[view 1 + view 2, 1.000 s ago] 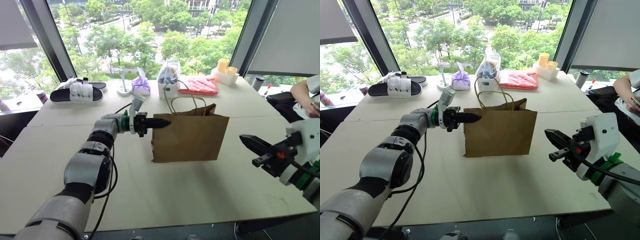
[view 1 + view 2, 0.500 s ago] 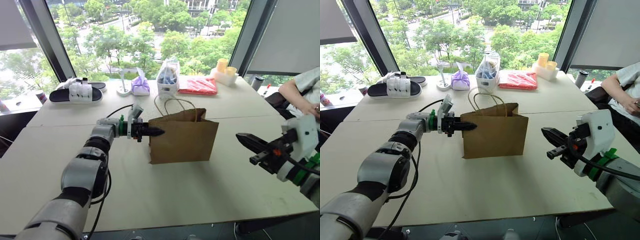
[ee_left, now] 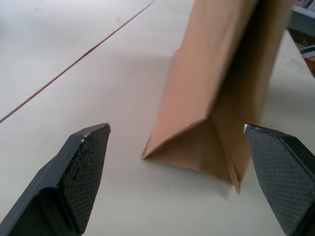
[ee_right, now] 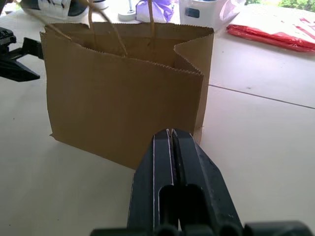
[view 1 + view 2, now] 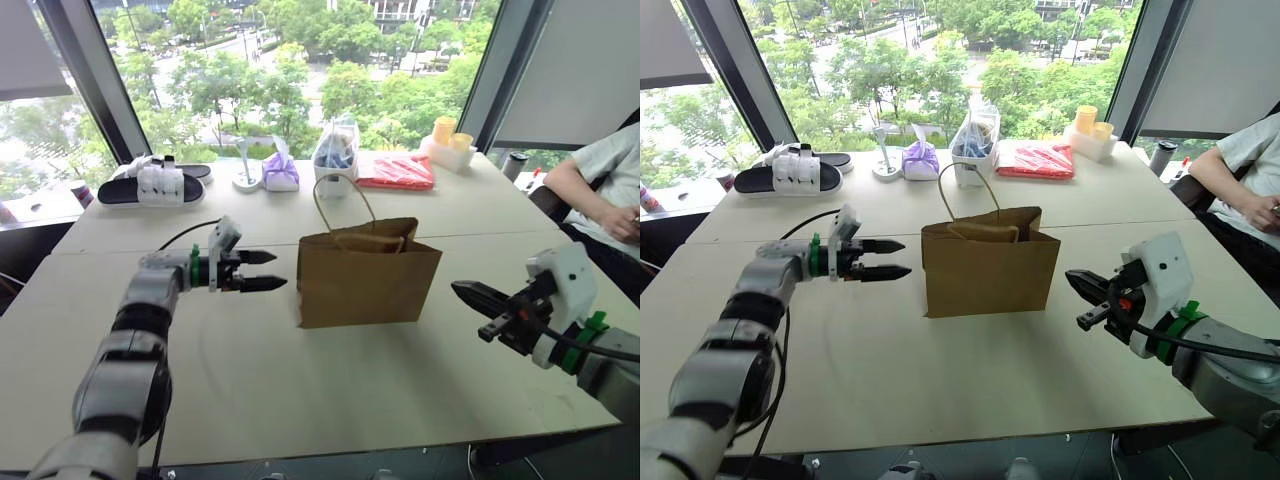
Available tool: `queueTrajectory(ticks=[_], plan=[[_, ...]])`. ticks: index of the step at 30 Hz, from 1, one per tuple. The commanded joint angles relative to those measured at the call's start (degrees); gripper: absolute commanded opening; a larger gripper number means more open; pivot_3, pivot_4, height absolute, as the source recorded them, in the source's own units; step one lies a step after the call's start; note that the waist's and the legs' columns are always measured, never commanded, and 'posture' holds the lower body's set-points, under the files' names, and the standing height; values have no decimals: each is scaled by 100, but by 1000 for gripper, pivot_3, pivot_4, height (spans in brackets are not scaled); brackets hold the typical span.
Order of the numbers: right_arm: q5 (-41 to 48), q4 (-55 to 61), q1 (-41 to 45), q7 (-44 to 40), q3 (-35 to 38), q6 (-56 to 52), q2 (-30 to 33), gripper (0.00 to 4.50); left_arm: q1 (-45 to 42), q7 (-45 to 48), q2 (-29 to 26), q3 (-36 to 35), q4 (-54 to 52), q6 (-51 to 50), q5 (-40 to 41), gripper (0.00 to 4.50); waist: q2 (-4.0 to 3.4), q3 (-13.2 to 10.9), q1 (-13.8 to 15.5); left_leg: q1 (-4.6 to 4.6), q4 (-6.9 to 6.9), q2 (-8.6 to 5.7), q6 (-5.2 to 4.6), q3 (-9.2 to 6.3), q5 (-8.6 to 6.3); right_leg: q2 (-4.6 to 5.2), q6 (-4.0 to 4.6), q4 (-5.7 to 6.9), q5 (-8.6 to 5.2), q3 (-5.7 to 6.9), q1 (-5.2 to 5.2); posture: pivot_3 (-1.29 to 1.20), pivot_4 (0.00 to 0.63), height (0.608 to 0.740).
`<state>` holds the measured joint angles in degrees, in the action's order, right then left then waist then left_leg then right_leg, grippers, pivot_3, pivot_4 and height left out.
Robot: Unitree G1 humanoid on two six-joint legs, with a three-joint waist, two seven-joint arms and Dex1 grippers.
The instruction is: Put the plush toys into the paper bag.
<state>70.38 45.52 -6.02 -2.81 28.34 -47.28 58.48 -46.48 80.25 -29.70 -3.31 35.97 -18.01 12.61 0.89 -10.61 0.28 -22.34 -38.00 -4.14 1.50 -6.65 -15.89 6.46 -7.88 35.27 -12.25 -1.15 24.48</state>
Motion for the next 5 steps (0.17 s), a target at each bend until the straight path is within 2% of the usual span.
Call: queueTrajectory(ticks=[1, 5], plan=[[-625, -150, -164, -558, -170, 72, 37, 0, 663, -493, -240, -250, -2406, -1447, 754, 4444, 0, 0, -5, 1, 0, 5, -1, 0, -1, 0, 0, 1, 0, -2, 0, 0, 150, 740], [-965, -422, 242, -909, -698, 110, -57, 0, 1140, -1092, -311, -503, -3535, -2221, 1276, 4444, -1, 0, 32, 2, -5, 3, 1, 2, 0, 2, 1, 0, 0, -6, -2, 0, 150, 740]])
